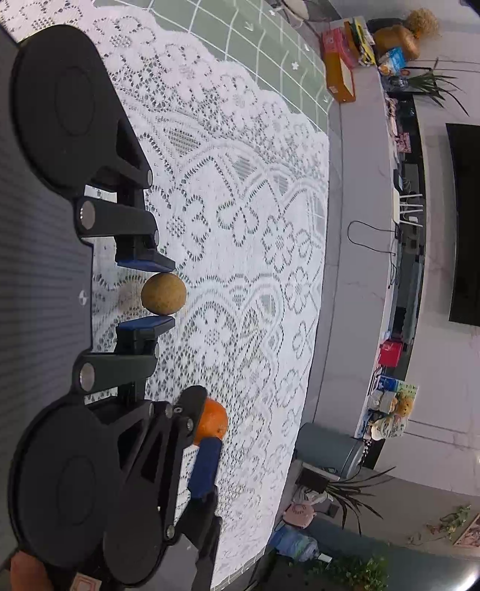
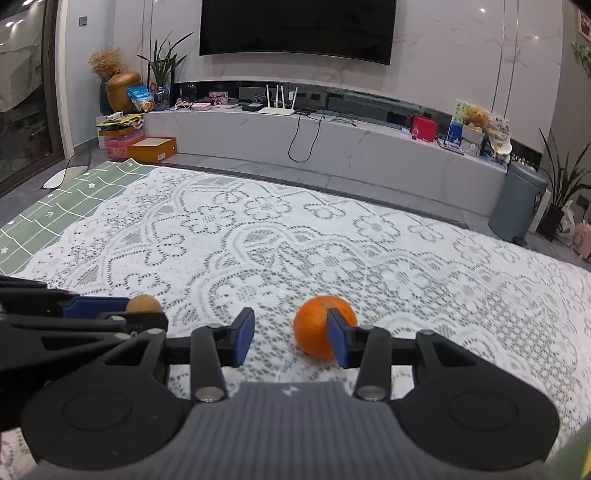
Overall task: Organize fruits
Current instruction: 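Grasp the brown kiwi with the left gripper while the right gripper grasps the orange, then carry the kiwi and orange over the green colander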
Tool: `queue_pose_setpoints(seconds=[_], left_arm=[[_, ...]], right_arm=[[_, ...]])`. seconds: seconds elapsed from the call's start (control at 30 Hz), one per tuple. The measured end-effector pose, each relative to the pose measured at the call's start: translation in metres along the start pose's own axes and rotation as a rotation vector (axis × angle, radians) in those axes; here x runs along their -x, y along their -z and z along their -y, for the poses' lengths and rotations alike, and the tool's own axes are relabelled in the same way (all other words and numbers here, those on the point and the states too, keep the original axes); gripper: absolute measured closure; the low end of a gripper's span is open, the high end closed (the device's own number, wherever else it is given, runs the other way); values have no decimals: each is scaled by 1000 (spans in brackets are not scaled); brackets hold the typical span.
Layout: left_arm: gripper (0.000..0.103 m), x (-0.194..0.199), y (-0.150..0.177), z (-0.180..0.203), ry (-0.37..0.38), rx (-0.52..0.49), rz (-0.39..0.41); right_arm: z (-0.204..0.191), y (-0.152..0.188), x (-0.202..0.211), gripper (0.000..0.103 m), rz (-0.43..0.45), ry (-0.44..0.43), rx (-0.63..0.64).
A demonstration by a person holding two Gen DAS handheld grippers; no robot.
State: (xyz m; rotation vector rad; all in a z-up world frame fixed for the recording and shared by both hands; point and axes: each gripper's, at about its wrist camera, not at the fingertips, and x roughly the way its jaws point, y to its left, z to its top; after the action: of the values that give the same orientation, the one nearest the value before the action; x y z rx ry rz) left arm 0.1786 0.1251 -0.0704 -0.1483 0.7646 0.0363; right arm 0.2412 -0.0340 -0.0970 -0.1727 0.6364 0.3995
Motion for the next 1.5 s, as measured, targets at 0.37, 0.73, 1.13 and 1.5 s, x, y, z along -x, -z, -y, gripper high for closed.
queue_pose_setpoints(seconds=[0.37,0.73,1.13,1.5], left_arm=[[75,-6,3,2,15,4,-18],[75,-7,4,0,33,21,-31],[75,10,-2,9,60,4,19],[75,39,-3,15,71,9,74]], right_arm=[[3,-2,-11,57,18,81,40],[14,7,-23,62,-42,68,-19],[22,3,0,63,-6,53,-92],[31,7,59,64,2,41,-135]])
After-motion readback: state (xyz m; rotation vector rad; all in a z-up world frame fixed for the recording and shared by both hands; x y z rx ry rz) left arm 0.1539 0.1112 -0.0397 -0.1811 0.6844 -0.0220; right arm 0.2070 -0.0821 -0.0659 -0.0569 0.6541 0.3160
